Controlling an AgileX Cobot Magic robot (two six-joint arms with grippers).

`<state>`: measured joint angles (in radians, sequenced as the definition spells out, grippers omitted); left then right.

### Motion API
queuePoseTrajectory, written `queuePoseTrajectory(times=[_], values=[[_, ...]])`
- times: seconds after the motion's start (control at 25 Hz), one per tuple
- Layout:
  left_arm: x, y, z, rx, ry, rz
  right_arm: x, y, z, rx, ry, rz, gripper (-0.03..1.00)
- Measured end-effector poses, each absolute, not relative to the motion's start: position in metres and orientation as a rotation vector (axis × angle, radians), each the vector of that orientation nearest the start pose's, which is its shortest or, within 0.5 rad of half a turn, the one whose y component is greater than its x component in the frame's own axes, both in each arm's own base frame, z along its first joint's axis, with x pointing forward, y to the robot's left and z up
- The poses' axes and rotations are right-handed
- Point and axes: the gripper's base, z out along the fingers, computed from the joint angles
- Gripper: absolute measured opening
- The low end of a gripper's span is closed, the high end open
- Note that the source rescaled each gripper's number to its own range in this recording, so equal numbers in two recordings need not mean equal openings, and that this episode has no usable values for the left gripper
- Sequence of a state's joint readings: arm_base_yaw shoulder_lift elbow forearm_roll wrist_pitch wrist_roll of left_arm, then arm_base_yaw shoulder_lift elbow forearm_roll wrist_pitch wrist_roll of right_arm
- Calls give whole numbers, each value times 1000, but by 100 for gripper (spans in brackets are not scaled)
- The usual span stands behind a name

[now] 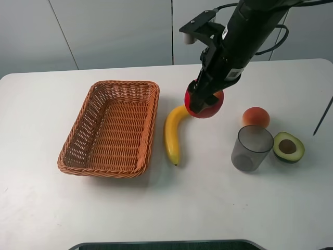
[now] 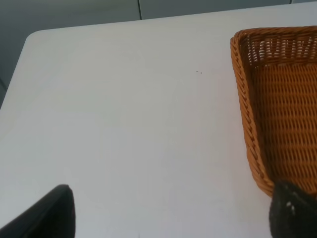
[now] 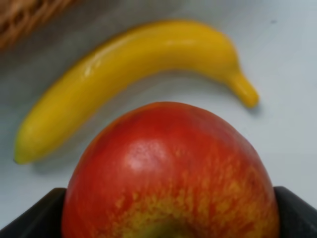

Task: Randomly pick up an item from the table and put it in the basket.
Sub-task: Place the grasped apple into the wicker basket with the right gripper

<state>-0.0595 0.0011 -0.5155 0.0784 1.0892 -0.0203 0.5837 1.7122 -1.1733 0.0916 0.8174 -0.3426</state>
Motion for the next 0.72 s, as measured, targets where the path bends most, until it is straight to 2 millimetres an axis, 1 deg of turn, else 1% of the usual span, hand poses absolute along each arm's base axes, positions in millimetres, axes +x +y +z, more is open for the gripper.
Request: queuePoseTrajectory(times=[0.16,0.24,0.36,0.52,0.64,0.72], values=[[-8,7,279,35,2055,44,277,213,239,-1119,2571,229,6],[-7,7,279,35,2056,45,276,224,250,-1110,2536,253,6],[-7,7,279,35,2056,45,276,245,257,-1128,2484,282,6],[-8,7,279,35,2055,44,274,279,253,-1194,2423,313,6],[-7,7,279,35,2056,45,269,304,242,-1239,2370,336,6],[-7,7,279,35,2056,45,267,318,230,-1266,2350,345,6]])
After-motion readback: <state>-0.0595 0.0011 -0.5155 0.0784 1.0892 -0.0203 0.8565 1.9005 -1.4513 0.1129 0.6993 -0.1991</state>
